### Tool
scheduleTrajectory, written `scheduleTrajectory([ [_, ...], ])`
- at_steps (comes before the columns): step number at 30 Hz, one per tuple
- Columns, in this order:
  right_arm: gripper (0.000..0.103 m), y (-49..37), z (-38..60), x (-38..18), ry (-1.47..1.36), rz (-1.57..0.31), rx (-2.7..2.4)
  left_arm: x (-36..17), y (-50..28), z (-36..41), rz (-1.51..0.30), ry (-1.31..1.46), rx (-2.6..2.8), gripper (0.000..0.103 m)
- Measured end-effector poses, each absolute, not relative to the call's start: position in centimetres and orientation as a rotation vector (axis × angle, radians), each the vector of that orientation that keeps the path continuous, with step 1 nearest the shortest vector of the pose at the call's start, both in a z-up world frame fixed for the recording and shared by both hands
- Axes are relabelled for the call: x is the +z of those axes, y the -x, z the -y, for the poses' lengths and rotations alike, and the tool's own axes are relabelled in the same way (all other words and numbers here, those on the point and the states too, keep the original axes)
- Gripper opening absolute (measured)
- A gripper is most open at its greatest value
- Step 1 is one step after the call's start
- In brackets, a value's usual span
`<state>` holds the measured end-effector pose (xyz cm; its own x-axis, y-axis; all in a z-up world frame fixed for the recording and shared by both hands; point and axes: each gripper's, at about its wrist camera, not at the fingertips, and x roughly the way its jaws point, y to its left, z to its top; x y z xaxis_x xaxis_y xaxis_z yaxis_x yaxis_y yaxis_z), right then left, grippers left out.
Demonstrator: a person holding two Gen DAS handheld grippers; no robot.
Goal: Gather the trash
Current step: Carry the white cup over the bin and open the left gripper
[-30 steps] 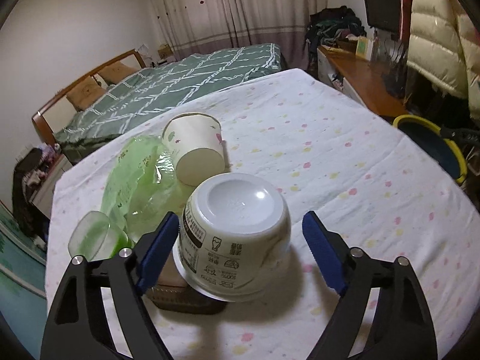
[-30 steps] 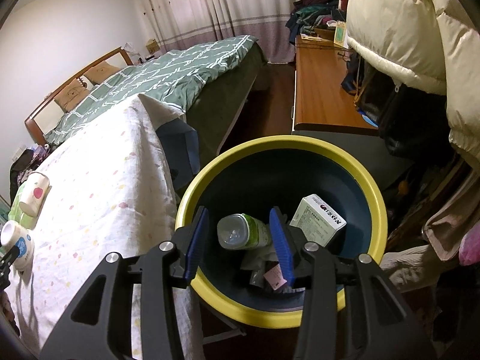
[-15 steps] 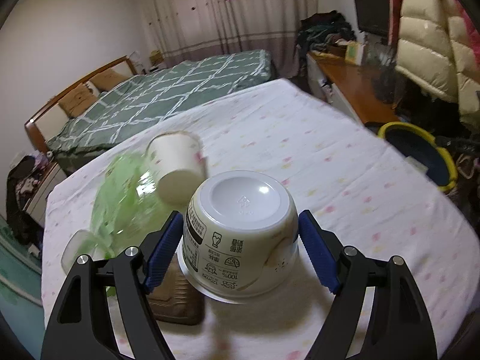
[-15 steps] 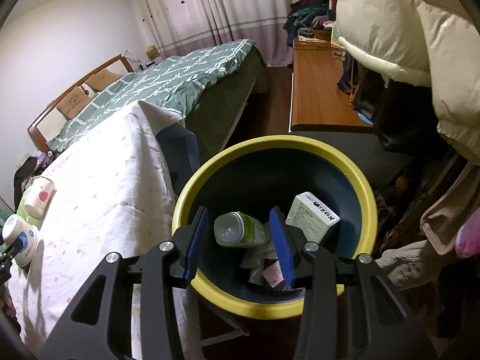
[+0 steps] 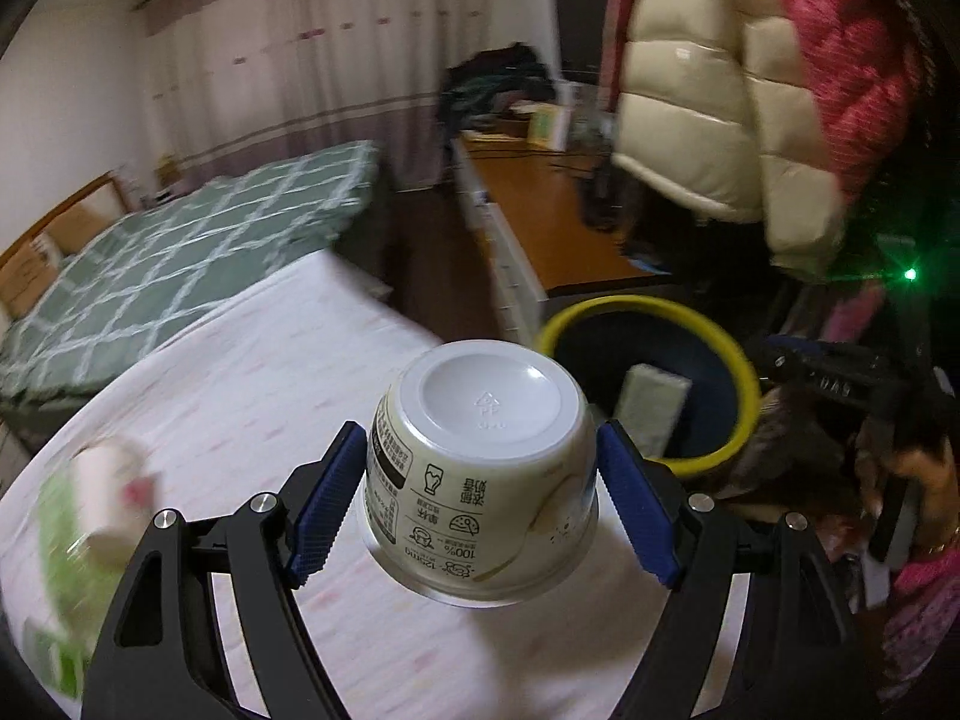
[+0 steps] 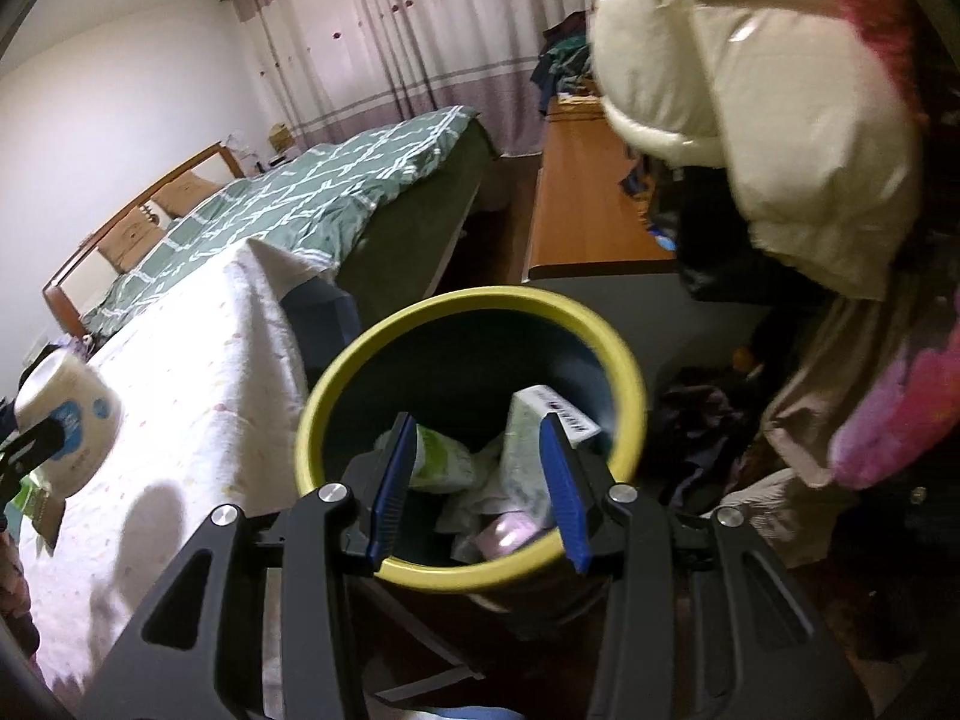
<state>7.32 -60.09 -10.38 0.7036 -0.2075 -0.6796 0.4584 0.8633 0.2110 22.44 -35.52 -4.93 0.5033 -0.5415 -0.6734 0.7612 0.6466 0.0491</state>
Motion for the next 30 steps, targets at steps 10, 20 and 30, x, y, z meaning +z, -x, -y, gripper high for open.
scheduleTrajectory([
  [10,0.041,-4.4,63.4,-10.7,-0.39,-0.704,-0.458,-8.5,-22.3,49.4,-0.744,-0.458,-0.948,0.078],
  [20,0.044,-3.8,64.6,-11.1,-0.389,-0.716,-0.479,-13.0,-23.4,56.5,-0.846,-0.501,-0.945,0.078],
  [30,0.045,-4.2,63.6,-11.2,-0.383,-0.721,-0.459,-9.6,-22.4,51.5,-0.784,-0.421,-0.927,0.089],
])
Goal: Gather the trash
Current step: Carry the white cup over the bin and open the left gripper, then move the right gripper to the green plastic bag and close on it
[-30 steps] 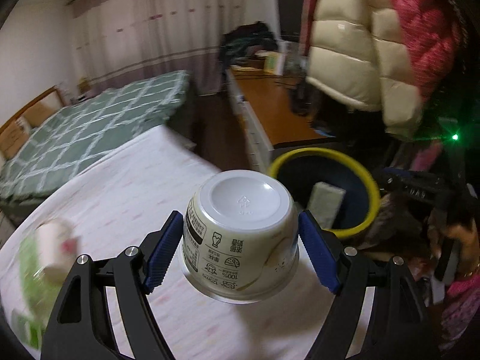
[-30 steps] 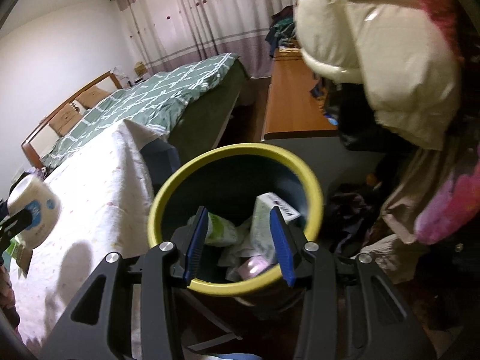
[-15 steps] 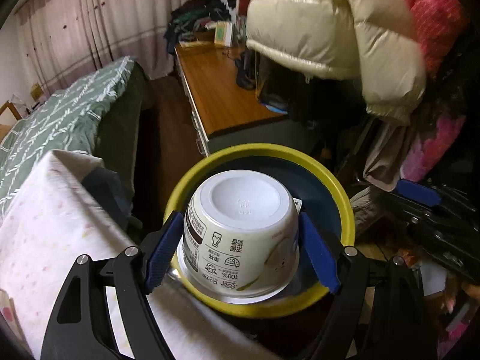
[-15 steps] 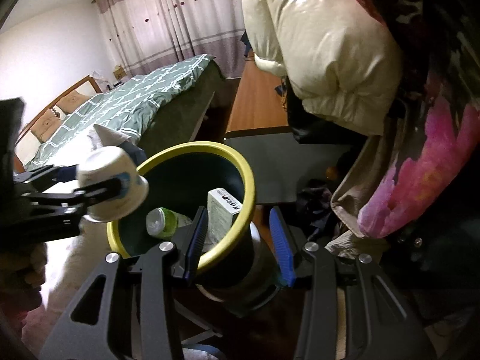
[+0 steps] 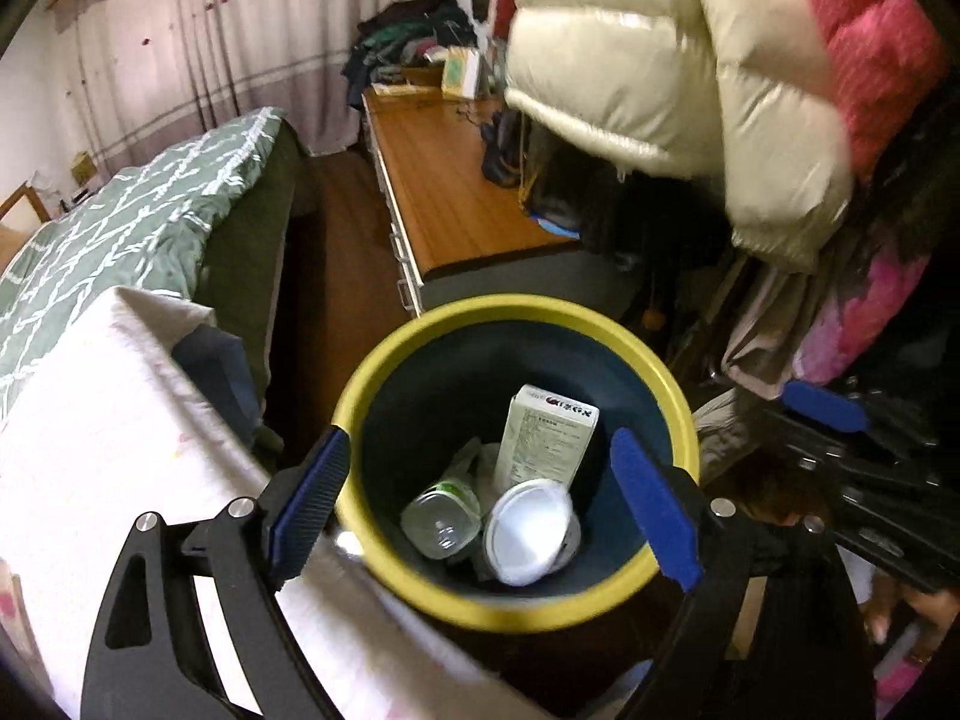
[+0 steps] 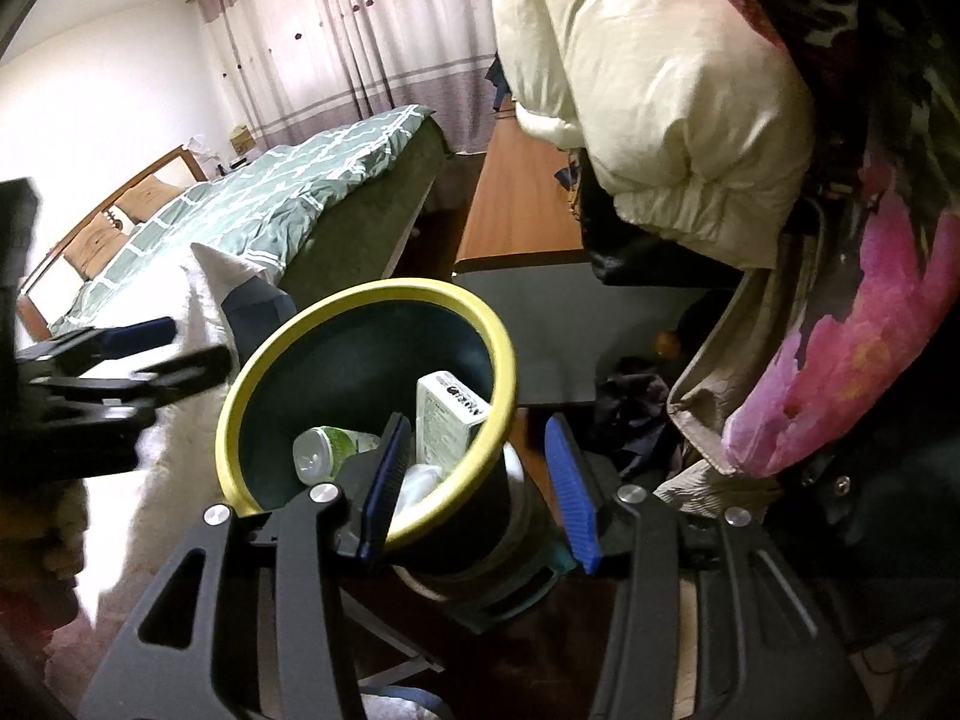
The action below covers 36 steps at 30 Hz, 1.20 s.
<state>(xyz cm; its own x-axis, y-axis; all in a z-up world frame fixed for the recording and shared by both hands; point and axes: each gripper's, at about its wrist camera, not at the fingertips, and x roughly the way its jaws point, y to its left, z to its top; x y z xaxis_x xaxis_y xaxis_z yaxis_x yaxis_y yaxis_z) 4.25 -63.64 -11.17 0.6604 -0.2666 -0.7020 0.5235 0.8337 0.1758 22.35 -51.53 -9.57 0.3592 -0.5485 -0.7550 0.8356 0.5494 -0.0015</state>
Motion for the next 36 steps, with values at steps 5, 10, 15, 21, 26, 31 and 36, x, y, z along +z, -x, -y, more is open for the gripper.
scheduleTrajectory([
  [5,0.045,-4.9,62.6,-11.0,-0.367,-0.73,-0.431,-6.5,-21.0,45.0,-0.715,-0.347,-0.885,0.095],
  [10,0.046,-6.3,60.6,-10.8,-0.341,-0.743,-0.388,-4.8,-19.6,37.1,-0.675,-0.284,-0.807,0.098],
  [15,0.047,-8.3,56.9,-10.3,-0.304,-0.755,-0.312,-4.7,-17.7,27.5,-0.664,-0.208,-0.651,0.098],
  [21,0.047,-12.3,50.8,-9.7,-0.245,-0.783,-0.171,-5.7,-15.4,15.9,-0.677,-0.122,-0.401,0.098],
  [26,0.047,-15.1,45.0,-8.6,-0.2,-0.789,-0.045,-5.8,-13.6,7.7,-0.682,-0.046,-0.237,0.098],
  [31,0.047,-18.0,37.8,-6.7,-0.152,-0.779,0.106,-5.8,-12.1,1.9,-0.662,-0.008,-0.128,0.098],
  [36,0.047,-21.0,30.0,-4.8,-0.135,-0.786,0.29,-5.6,-11.0,0.2,-0.647,0.004,-0.091,0.098],
])
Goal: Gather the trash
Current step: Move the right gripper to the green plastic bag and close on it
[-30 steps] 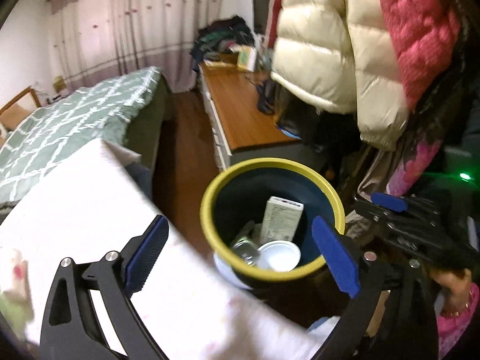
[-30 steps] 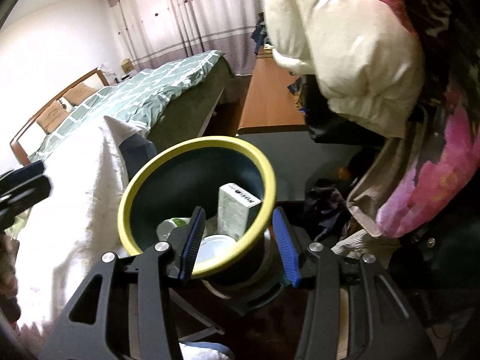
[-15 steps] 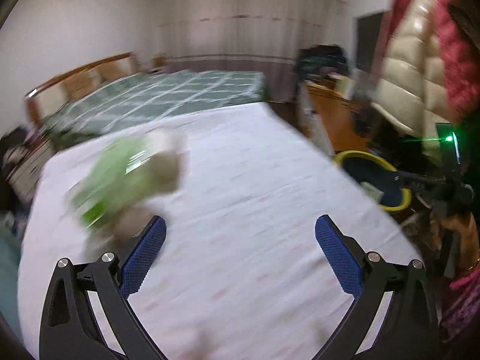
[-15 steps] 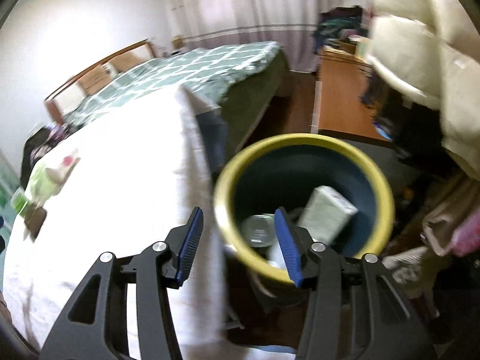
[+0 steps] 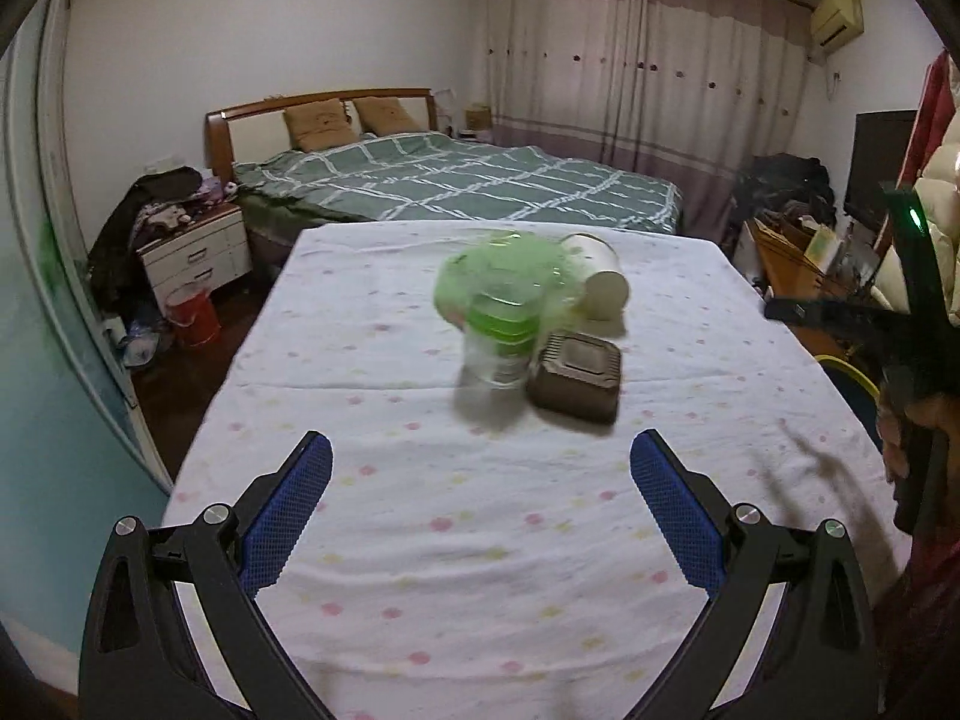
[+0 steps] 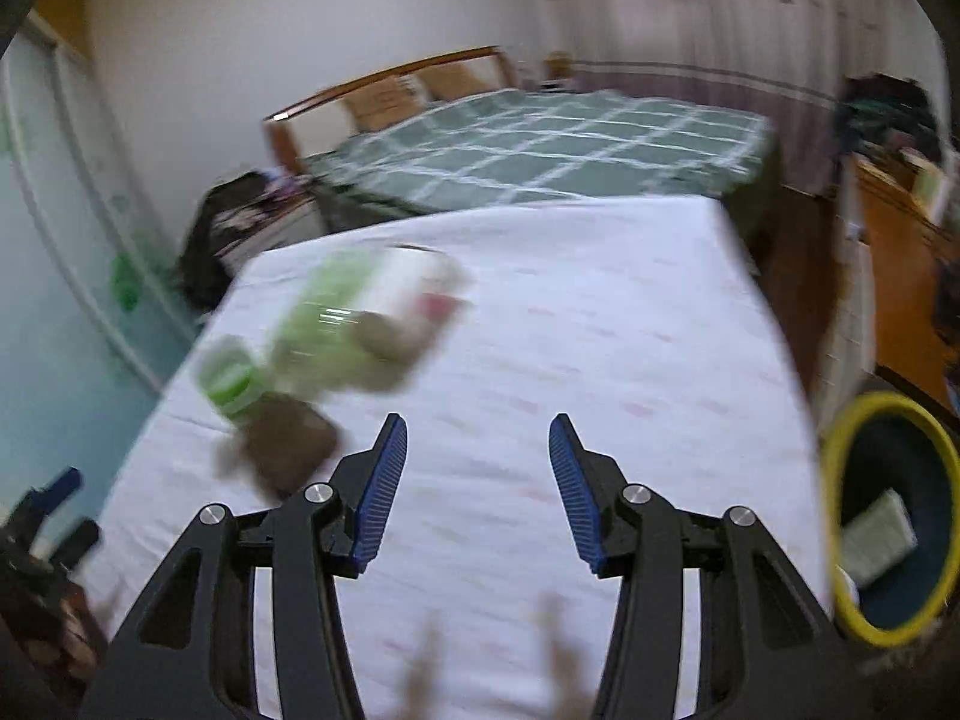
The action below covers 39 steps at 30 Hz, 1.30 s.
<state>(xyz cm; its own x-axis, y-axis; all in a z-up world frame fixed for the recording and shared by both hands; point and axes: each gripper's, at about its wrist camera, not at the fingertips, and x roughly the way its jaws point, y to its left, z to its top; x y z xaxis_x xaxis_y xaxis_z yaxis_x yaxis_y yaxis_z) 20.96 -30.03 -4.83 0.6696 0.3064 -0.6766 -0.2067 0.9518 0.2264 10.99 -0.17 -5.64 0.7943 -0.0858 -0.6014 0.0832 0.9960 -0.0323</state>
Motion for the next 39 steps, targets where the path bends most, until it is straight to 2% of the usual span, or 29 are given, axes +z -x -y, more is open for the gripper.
scheduleTrajectory([
  [7,0.047,-26.2,23.0,-4.0,-0.194,-0.842,0.4,-5.2,-10.6,0.2,-0.64,-0.01,-0.08,0.098],
  [13,0.047,-29.7,19.2,-5.7,-0.265,-0.944,0.41,-5.4,-10.7,0.3,-0.64,-0.02,-0.083,0.098],
  [24,0.047,-32.7,17.6,-9.2,-0.385,-1.062,0.343,-5.8,-9.8,-1.2,-0.645,-0.007,-0.068,0.098],
  [26,0.051,-33.2,17.7,-9.9,-0.426,-1.089,0.346,-6.1,-9.8,-1.4,-0.652,0.0,-0.07,0.098],
  [28,0.059,-33.6,17.6,-10.4,-0.469,-1.108,0.35,-6.4,-9.8,-1.5,-0.66,0.005,-0.075,0.098],
  [33,0.061,-34.7,16.9,-10.9,-0.48,-1.126,0.34,-7.0,-10.0,-1.9,-0.668,0.015,-0.078,0.098],
  [35,0.045,-35.0,16.6,-10.9,-0.443,-1.118,0.32,-7.1,-10.2,-1.9,-0.672,0.02,-0.077,0.098],
  [36,0.026,-35.0,16.5,-11.0,-0.435,-1.119,0.316,-7.3,-10.3,-1.9,-0.676,0.023,-0.076,0.098],
  [37,0.014,-35.1,16.4,-11.0,-0.427,-1.121,0.315,-7.5,-10.3,-2.0,-0.68,0.025,-0.076,0.098],
  [39,0.01,-34.9,16.1,-10.8,-0.406,-1.106,0.319,-7.5,-10.1,-1.8,-0.685,0.029,-0.081,0.098],
])
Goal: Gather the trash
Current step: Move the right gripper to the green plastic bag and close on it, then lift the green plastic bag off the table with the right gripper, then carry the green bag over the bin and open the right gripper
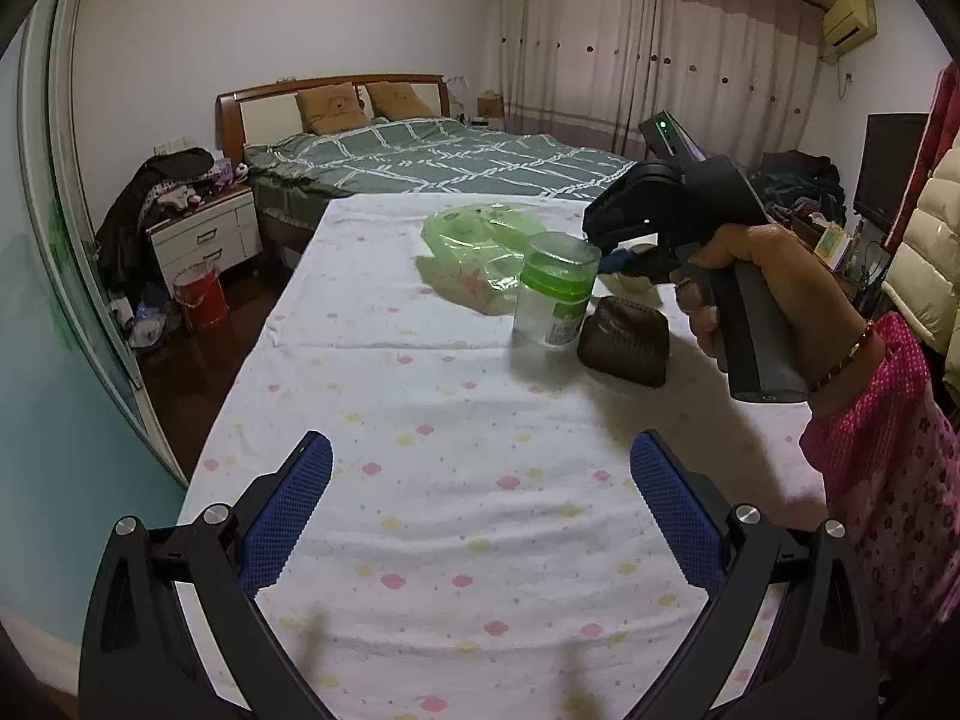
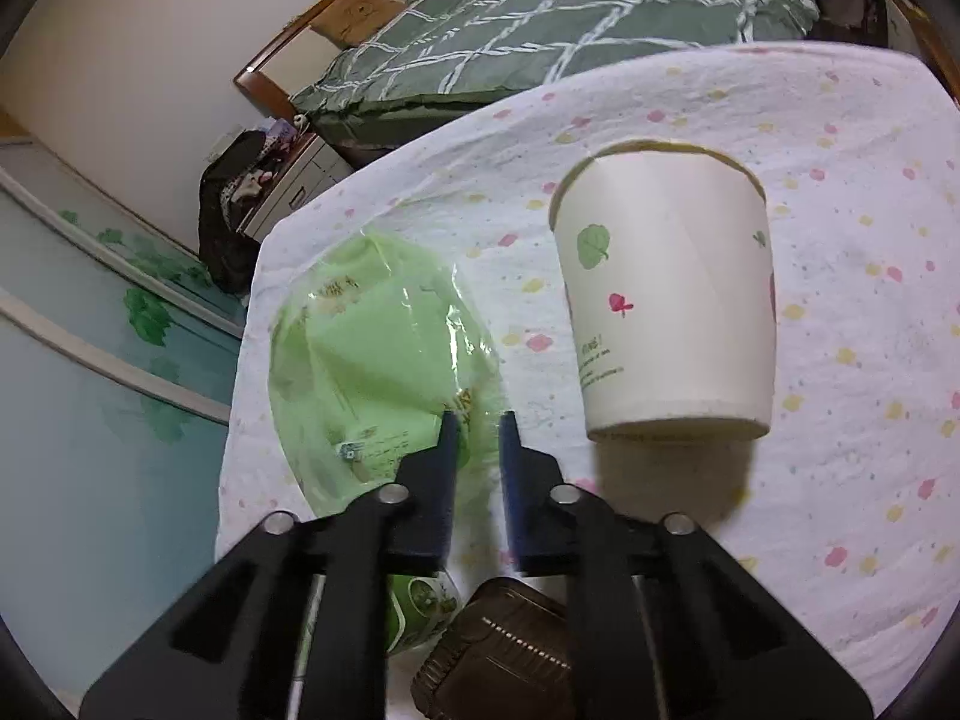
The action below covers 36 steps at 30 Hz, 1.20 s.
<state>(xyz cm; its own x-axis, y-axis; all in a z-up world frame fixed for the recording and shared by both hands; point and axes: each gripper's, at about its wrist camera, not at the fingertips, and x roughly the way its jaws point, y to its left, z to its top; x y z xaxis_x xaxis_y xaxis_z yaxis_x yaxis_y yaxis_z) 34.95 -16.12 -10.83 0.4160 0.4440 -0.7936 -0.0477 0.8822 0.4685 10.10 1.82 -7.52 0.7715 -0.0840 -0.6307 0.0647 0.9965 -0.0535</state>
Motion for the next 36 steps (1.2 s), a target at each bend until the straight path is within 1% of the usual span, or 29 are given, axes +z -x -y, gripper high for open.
scheduleTrajectory([
  [1,0.008,-34.8,16.3,-10.5,-0.401,-1.086,0.323,-7.5,-9.9,-1.7,-0.685,0.027,-0.081,0.098],
  [2,0.003,-34.7,16.3,-10.1,-0.391,-1.068,0.324,-7.6,-9.9,-1.8,-0.684,0.026,-0.079,0.098],
  [3,0.0,-34.5,16.2,-9.5,-0.379,-1.049,0.326,-7.6,-9.8,-1.8,-0.684,0.025,-0.076,0.098],
  [11,0.0,-33.8,16.8,-4.6,-0.371,-0.943,0.381,-7.1,-9.7,-2.4,-0.666,0.037,-0.061,0.098],
  [20,0.0,-29.6,21.2,0.3,-0.375,-0.811,0.419,-6.9,-10.6,-1.1,-0.663,0.023,-0.075,0.098],
  [29,0.0,-23.3,29.1,3.8,-0.394,-0.685,0.386,-6.2,-11.1,1.1,-0.652,-0.013,-0.114,0.098],
  [36,0.0,-17.5,39.9,3.4,-0.418,-0.621,0.174,-5.9,-11.8,3.0,-0.645,-0.046,-0.157,0.098],
])
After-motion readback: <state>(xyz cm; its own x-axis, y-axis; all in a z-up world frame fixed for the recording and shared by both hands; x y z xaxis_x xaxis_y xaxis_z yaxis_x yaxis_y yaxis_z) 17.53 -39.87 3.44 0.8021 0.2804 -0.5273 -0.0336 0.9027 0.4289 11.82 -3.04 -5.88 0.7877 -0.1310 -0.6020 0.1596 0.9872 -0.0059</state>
